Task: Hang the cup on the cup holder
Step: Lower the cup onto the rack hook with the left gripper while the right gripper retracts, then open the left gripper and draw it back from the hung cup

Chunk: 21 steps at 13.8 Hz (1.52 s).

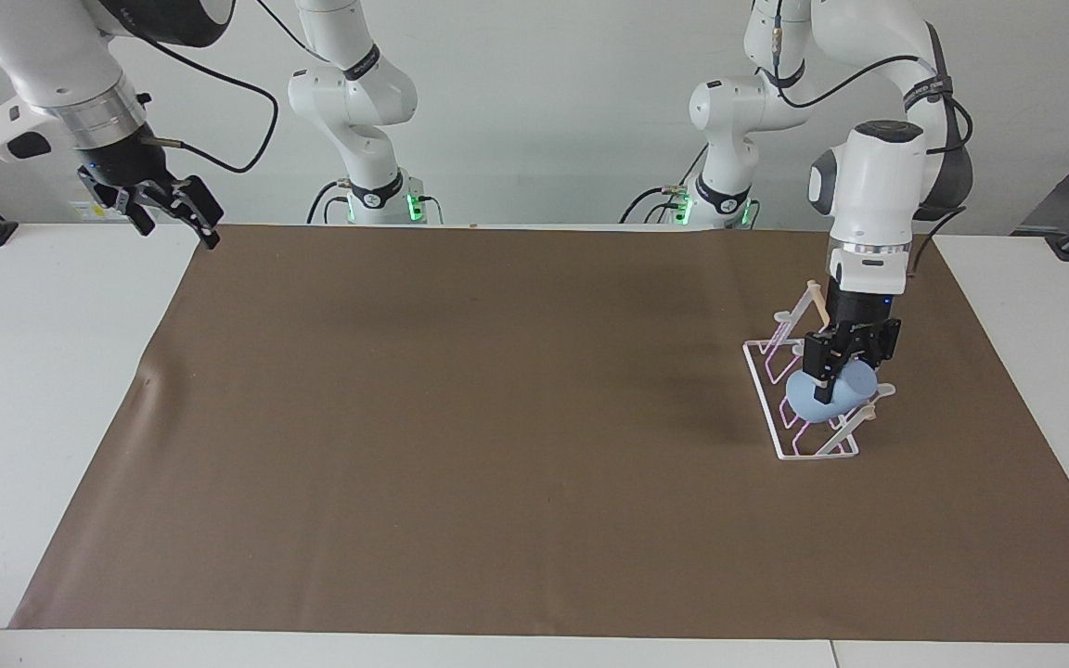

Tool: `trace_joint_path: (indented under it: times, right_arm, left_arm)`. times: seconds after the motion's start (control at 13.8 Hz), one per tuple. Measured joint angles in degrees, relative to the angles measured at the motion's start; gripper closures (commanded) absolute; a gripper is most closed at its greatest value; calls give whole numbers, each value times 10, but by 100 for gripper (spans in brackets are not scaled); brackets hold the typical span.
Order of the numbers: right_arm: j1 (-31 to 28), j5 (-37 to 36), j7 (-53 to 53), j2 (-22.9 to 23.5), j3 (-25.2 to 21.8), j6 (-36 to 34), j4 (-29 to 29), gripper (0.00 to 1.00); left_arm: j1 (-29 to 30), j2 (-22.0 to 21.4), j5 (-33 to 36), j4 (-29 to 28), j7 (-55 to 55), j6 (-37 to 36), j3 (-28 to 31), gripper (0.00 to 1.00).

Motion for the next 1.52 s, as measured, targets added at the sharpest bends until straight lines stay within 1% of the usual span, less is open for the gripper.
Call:
trace_joint_path:
  times: [0.22,0.29,0.36,0.43,0.51,0.58,1.01,1.23,1.37,1.52]
  right_arm:
    - [1,0,-4,0,-1,0,-3,0]
    - [1,0,-11,0,-1,0,-3,0]
    - [1,0,-21,0,-1,0,-3,0]
    - [1,0,-35,0,-1,0,-3,0]
    - [1,0,-48,0,-1,0,-3,0]
    - [1,0,-57,0,-1,0,-3,0]
    - [3,0,-66,0,4,0,-3,0]
    - [4,0,-66,-2,4,0,-3,0]
    - [4,0,-66,-6,4,0,-3,0]
    - [5,0,-66,-11,4,0,-3,0]
  left_arm:
    - [2,0,4,-3,0,2,1,100]
    - [3,0,4,-4,0,3,1,76]
    - [3,0,4,-5,0,4,1,43]
    - [3,0,4,-5,0,4,1,22]
    - [3,0,5,-5,0,4,1,9]
    - [3,0,5,-5,0,4,1,0]
    - [3,0,6,-5,1,7,1,0]
    - [3,-1,6,4,4,6,2,0]
    - [3,-4,6,17,15,-21,2,0]
    - [3,-10,6,42,28,-81,0,0]
